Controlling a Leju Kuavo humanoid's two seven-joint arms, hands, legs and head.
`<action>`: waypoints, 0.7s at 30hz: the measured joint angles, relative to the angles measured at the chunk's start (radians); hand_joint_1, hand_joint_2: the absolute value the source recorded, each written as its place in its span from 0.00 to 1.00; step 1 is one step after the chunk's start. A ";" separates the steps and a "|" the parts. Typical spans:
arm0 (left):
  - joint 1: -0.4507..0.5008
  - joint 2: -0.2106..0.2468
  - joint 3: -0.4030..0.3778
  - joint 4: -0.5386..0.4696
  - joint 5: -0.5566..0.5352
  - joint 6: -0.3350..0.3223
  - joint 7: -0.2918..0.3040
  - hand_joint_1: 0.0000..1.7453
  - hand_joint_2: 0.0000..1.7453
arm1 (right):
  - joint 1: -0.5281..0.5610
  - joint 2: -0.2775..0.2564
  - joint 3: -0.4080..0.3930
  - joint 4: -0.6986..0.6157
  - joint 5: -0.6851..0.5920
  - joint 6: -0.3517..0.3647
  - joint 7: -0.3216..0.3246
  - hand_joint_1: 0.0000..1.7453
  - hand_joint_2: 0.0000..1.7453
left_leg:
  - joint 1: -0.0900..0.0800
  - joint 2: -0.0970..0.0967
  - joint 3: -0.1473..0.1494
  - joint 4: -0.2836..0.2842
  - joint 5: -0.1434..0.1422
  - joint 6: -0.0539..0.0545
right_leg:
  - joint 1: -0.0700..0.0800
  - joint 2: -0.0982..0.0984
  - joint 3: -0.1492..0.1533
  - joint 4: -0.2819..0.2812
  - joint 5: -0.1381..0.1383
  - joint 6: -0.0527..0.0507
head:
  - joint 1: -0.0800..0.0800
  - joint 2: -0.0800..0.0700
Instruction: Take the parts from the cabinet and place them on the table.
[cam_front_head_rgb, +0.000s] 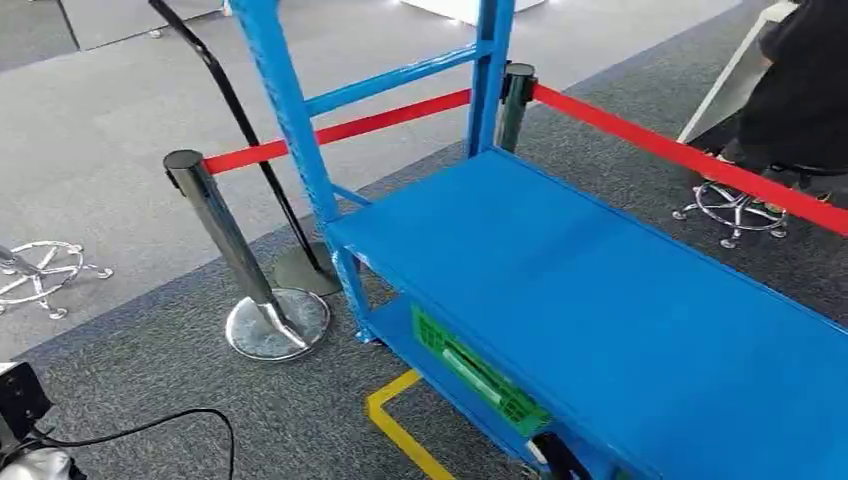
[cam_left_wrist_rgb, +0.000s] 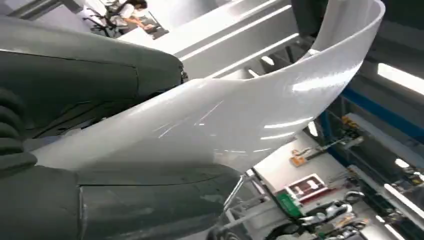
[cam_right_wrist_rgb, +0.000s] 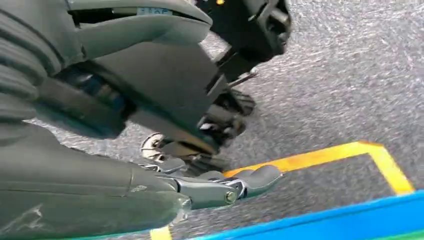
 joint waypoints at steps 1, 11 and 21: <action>0.001 -0.001 0.004 -0.001 0.000 0.001 0.000 1.00 1.00 | -0.002 0.002 0.002 0.000 0.001 0.000 0.000 0.00 1.00 | -0.003 -0.004 -0.003 0.000 0.000 0.002 | -0.003 -0.003 0.004 -0.008 0.003 0.007 | -0.001 0.000; 0.007 -0.004 0.027 -0.007 -0.001 0.001 0.000 1.00 1.00 | -0.018 0.010 0.010 -0.002 0.000 -0.002 0.000 0.00 1.00 | -0.016 -0.009 0.000 -0.010 0.007 0.030 | -0.014 -0.005 0.031 -0.054 0.026 -0.033 | 0.004 0.000; 0.007 -0.002 0.035 -0.009 -0.018 0.001 0.000 1.00 1.00 | -0.019 0.022 0.010 -0.002 -0.001 -0.002 0.000 0.00 1.00 | -0.031 -0.010 -0.002 -0.012 0.005 0.059 | -0.025 -0.009 0.046 -0.092 0.043 0.060 | 0.000 0.000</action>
